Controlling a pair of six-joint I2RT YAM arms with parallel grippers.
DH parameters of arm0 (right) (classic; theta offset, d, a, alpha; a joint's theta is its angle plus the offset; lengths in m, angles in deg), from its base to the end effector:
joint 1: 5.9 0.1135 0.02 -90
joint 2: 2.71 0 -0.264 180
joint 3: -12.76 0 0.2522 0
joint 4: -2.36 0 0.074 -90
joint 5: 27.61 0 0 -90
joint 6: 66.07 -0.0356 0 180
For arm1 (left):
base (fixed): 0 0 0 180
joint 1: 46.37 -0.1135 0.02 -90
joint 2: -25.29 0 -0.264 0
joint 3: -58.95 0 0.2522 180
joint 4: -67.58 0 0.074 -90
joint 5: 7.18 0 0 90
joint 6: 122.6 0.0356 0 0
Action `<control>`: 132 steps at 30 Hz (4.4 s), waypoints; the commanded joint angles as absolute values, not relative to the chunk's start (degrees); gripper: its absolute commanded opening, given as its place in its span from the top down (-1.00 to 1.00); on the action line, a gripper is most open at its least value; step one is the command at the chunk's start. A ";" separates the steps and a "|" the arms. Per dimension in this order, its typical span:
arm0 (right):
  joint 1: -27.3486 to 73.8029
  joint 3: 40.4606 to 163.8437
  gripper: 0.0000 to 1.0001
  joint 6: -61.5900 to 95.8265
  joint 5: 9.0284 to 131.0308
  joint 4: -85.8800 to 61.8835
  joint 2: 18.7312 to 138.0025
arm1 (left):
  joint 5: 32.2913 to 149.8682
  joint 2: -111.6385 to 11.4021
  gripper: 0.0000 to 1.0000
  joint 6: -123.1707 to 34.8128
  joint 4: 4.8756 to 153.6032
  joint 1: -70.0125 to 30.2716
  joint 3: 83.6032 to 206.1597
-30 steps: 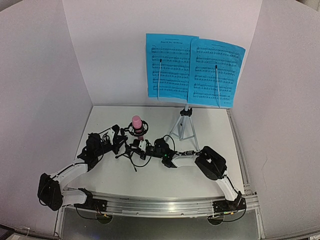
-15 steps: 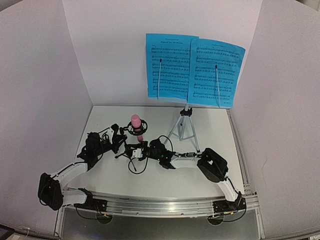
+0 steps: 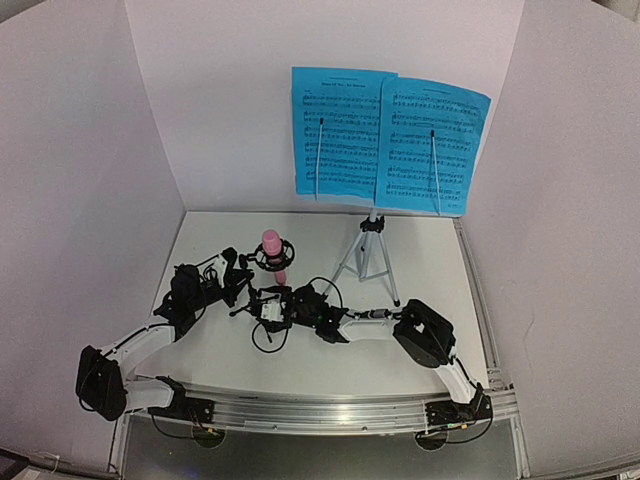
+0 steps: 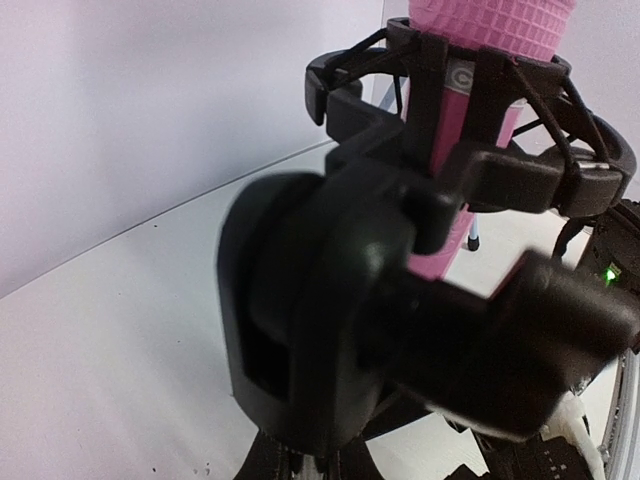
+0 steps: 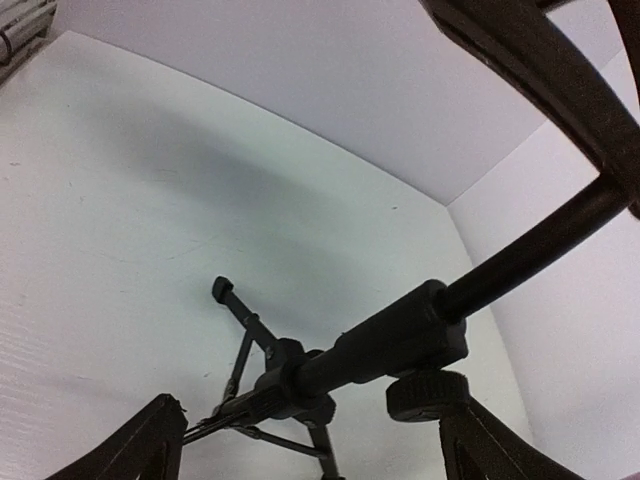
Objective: Pack up the instrument practice props
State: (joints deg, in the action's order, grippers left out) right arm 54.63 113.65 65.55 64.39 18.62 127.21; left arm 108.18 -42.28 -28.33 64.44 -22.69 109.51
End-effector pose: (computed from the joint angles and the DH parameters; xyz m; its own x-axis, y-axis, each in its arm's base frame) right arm 0.2532 0.4505 0.1694 0.5077 -0.4507 -0.7342 -0.7352 0.2176 -0.6420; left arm 0.2352 -0.1198 0.2583 -0.1636 0.1452 -0.9758 0.7580 0.6515 -0.0301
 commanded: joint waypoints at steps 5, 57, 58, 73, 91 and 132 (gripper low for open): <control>54.95 110.10 -0.74 31.99 70.07 15.45 119.81 | 107.35 -43.01 1.00 -30.47 68.01 -23.25 110.05; 48.69 112.56 -0.21 -30.99 70.30 40.46 130.42 | 108.16 -45.87 1.00 -29.67 61.93 -23.25 102.57; 48.65 112.06 -0.21 -30.54 70.37 40.44 130.08 | 107.87 -46.19 1.00 -29.52 61.63 -23.25 101.93; 48.51 109.27 -0.24 -27.19 71.46 40.07 127.82 | 109.18 -47.09 0.37 -28.00 53.31 -23.59 99.63; 48.33 105.15 -0.43 -21.96 74.13 36.68 125.01 | 117.74 -38.13 -0.56 -20.83 63.32 -28.12 102.59; 52.54 113.73 -0.96 33.13 58.28 -5.66 102.72 | 127.61 -45.54 0.39 -12.66 67.96 -28.97 109.12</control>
